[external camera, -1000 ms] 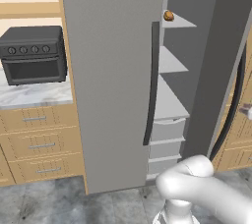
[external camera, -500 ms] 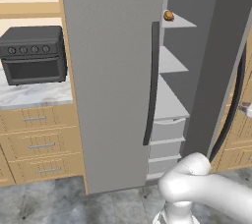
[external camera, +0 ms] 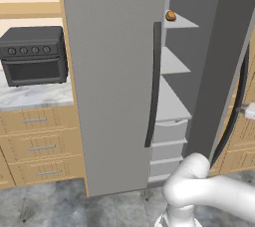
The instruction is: There's a chicken drumstick in the fridge that needs to be moved to the freezer for freezing. Pick up the chicken drumstick from the fridge, place it on any shelf in the freezer, and close the fridge and freezer doors when done.
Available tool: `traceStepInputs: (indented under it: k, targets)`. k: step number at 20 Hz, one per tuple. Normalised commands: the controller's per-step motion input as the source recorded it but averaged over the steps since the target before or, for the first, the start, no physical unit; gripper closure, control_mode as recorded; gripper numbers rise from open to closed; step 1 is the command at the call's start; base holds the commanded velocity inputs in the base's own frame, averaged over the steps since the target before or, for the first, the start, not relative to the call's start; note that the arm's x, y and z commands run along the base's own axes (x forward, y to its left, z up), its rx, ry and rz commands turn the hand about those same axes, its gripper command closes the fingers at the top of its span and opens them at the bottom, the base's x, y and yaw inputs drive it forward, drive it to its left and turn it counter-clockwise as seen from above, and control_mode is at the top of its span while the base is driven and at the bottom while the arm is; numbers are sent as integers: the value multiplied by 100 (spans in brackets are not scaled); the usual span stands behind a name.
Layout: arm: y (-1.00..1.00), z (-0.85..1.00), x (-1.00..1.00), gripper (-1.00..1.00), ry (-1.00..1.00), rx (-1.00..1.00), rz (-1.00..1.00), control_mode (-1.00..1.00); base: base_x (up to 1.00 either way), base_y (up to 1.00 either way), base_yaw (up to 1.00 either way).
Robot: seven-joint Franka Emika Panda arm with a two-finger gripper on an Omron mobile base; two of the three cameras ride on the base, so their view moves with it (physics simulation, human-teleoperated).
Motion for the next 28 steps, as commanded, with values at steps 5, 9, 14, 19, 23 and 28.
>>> traceStepInputs:
  k: [5,9,14,19,23,28]
  targets:
    - [9,-39,35,-100,5,0,0,-100,0,0,0]
    - [30,-35,4,-100,5,0,0,-100,0,0,0]
    - [47,-35,16,-100,1,0,0,-100,0,0,0]
    - [84,-33,10,-100,0,5,7,-100,0,0,0]
    - [100,-37,6,-100,0,13,14,-100,0,0,0]
    - [100,-41,20,-100,3,9,11,-100,0,0,0]
